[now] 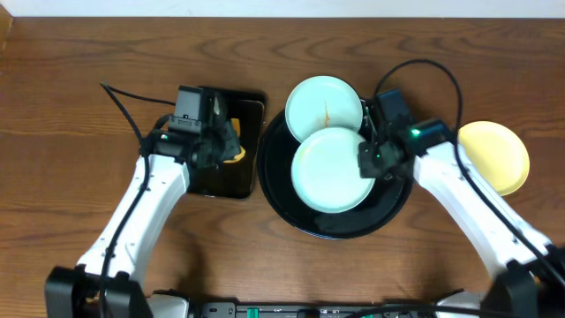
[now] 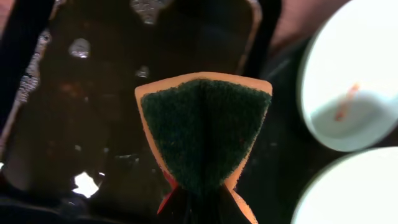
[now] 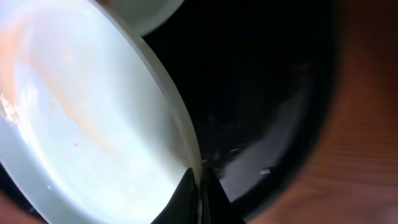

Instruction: Clean dirty plates on tray and stack at the side

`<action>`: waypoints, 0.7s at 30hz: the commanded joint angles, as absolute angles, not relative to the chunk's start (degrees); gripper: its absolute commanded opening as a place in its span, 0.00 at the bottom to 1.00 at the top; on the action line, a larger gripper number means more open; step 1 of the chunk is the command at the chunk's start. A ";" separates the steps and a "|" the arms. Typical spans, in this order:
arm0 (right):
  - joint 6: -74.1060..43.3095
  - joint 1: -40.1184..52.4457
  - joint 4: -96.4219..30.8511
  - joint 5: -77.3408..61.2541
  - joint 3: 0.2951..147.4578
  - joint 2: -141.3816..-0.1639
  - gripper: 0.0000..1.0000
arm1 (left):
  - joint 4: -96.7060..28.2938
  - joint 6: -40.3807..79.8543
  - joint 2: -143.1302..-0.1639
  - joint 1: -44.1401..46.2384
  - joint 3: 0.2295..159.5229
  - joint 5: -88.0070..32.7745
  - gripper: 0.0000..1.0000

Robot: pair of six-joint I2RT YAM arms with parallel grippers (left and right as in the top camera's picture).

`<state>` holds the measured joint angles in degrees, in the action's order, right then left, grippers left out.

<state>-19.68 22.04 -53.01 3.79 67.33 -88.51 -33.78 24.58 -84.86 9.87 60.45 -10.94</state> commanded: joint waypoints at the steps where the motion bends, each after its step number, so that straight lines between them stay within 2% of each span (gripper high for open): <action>1: -16.29 21.74 -52.36 16.91 67.40 -84.79 0.01 | -33.10 19.22 -88.38 6.87 60.58 -10.22 0.08; 4: -12.64 21.74 -50.43 28.03 67.40 -82.32 0.01 | -31.29 15.00 -92.03 3.90 60.58 -16.43 0.07; 10: -1.58 21.85 -44.12 40.56 67.40 -81.21 0.01 | -28.51 8.51 -99.22 -1.43 60.58 -31.18 0.07; 16: 0.51 22.52 -41.19 45.23 67.40 -81.21 0.01 | -26.41 3.81 -105.38 -6.76 60.58 -42.44 0.08; 21: 0.49 23.70 -40.91 45.21 67.40 -81.21 0.01 | -25.54 5.65 -109.86 -11.22 60.58 -43.66 0.07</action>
<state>-0.73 22.76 -41.25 42.26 67.33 -81.95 -25.54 6.37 -107.74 -9.04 60.45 -39.81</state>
